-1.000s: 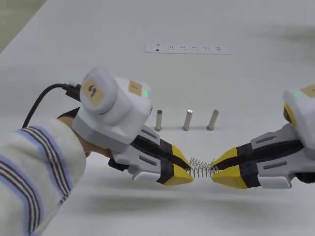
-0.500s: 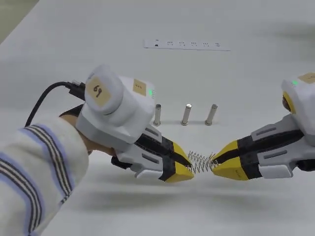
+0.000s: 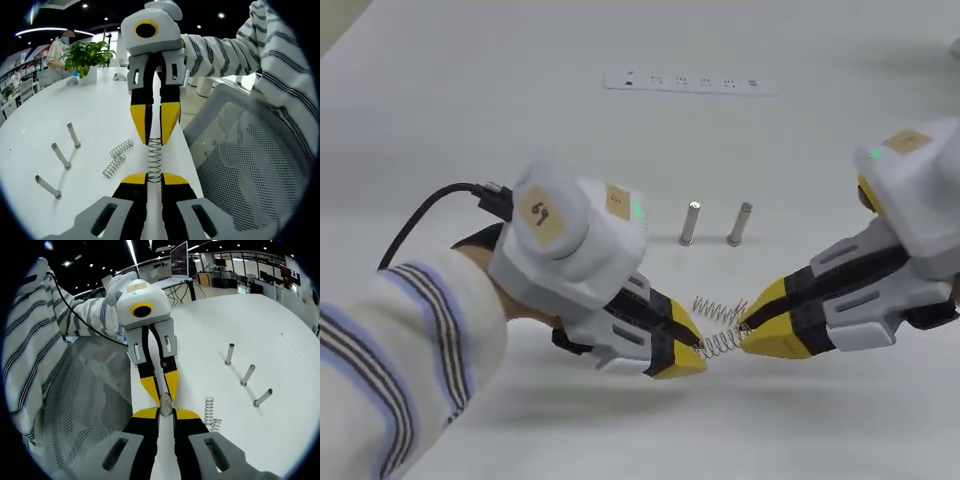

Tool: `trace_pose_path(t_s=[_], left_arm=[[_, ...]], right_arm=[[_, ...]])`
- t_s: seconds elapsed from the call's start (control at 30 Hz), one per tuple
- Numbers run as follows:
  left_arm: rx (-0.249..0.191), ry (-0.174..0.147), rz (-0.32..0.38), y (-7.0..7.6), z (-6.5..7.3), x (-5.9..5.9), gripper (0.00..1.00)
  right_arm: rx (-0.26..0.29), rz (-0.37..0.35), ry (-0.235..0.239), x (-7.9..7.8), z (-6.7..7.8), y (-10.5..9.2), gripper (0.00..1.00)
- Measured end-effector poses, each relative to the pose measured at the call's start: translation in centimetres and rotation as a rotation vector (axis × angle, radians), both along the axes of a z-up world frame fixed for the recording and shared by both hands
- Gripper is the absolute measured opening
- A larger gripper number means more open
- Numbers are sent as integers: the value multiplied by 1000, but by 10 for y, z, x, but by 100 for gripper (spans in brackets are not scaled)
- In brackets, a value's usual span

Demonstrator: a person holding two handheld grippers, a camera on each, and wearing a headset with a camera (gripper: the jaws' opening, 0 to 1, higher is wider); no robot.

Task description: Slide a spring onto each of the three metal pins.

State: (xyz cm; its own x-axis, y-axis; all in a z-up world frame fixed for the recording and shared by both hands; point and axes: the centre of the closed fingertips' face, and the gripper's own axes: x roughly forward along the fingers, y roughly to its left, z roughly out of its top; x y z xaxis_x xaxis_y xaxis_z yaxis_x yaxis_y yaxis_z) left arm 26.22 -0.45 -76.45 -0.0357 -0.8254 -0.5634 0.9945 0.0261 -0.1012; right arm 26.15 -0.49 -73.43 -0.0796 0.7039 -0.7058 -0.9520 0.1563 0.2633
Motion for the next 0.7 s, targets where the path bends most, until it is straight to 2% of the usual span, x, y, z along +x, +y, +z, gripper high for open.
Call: trace_pose_path(t_s=[0.1, 0.27, 0.3, 0.33, 0.37, 0.5, 0.7], left_arm=[[2, -24, -4, -1, -3, -1, 2], [-10, -46, -10, -2, -4, 1, 2], [-11, -68, -2, -3, -4, 4, 2], [-11, -80, 12, -3, -4, 7, 2], [-8, -71, 16, -4, -4, 6, 2], [-10, -93, 22, -8, -5, 5, 2], [-56, -104, 53, -11, -1, 7, 2]], right_arm=[[-30, 14, -4, -1, -2, -1, 8], [-81, 37, -41, -1, -3, -3, 8], [-89, 38, -47, 0, -3, -3, 8], [-125, 35, -75, 4, -5, -7, 8], [-142, 38, -85, 5, -6, -8, 8], [-155, 56, -89, 4, -2, -5, 8], [-197, 88, -119, 5, 3, -6, 8]])
